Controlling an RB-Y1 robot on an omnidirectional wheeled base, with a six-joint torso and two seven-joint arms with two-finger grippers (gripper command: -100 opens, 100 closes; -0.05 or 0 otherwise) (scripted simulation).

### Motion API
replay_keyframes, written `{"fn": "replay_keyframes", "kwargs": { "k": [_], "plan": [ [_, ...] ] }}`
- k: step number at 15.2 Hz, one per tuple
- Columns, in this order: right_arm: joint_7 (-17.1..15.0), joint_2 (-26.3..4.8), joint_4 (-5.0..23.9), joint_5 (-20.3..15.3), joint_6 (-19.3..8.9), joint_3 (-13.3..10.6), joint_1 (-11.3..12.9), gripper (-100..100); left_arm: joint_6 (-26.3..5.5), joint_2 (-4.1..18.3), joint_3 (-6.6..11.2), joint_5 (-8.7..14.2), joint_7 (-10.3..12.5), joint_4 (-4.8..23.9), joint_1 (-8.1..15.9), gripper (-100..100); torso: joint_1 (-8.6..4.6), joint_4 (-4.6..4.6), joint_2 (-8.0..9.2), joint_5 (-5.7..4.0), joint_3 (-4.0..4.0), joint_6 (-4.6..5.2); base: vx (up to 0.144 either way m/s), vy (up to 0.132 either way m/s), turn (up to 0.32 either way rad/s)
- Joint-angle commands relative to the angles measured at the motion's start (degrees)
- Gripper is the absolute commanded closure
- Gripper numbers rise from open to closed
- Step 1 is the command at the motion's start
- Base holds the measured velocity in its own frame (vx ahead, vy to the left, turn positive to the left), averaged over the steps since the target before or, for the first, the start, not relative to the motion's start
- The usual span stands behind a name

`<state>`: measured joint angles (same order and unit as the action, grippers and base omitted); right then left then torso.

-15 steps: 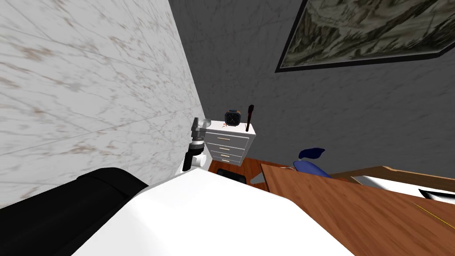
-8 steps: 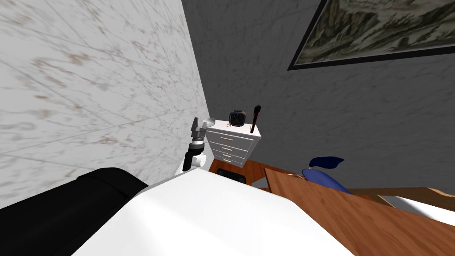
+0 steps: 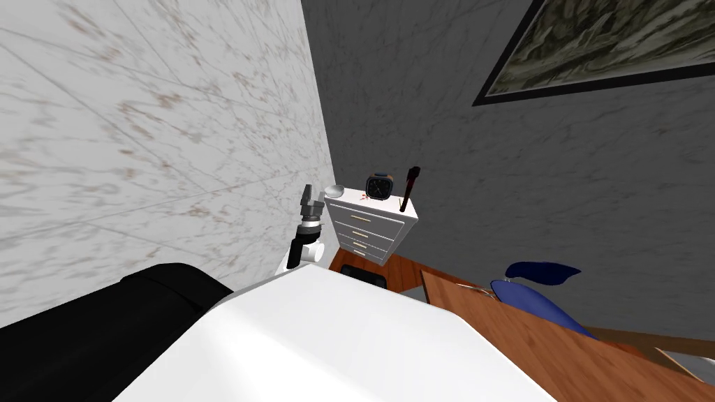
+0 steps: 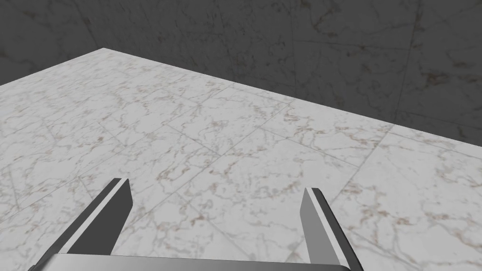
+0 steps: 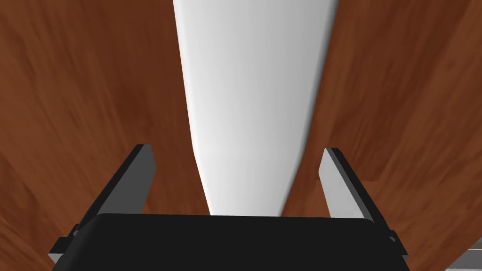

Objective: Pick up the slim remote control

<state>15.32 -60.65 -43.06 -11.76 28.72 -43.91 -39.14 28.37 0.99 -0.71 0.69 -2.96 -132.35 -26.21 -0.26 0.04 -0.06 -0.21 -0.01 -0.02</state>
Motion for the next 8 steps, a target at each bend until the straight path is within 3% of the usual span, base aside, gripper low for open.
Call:
{"fn": "replay_keyframes", "kwargs": {
  "k": [1,5,6,7,8],
  "plan": [
    [0.0,0.0,0.0,0.0,0.0,0.0,0.0,100,0.0,0.0,0.0,0.0,0.0,0.0,0.0,0,0.0,0.0,0.0,0.0,0.0,0.0,0.0,0.0,0.0],
    [0.0,0.0,-0.1,0.0,0.1,0.0,0.0,100,0.0,0.0,0.0,0.0,0.0,0.0,0.0,0,-0.1,0.01,0.04,-0.03,0.02,-0.01,0.0,0.0,0.0],
    [-2.6,-1.6,-1.7,-2.2,-0.7,-2.2,2.6,100,0.0,0.0,0.0,0.0,0.0,0.0,0.0,0,-0.11,0.01,0.04,-0.03,0.03,-0.01,-0.005,-0.006,-0.258],
    [-2.6,-1.6,-1.7,-2.2,-0.7,-2.2,2.6,100,0.0,0.0,0.01,0.0,0.0,0.0,0.0,0,-0.14,0.01,0.05,-0.06,0.03,0.05,-0.009,0.0,-0.269],
    [-4.4,-3.4,-3.3,-4.5,-1.3,-4.5,5.0,100,0.0,0.0,0.01,0.0,0.0,0.0,0.0,0,-0.12,0.01,0.08,-0.07,0.04,0.08,-0.014,0.003,-0.263]
  ]
}}
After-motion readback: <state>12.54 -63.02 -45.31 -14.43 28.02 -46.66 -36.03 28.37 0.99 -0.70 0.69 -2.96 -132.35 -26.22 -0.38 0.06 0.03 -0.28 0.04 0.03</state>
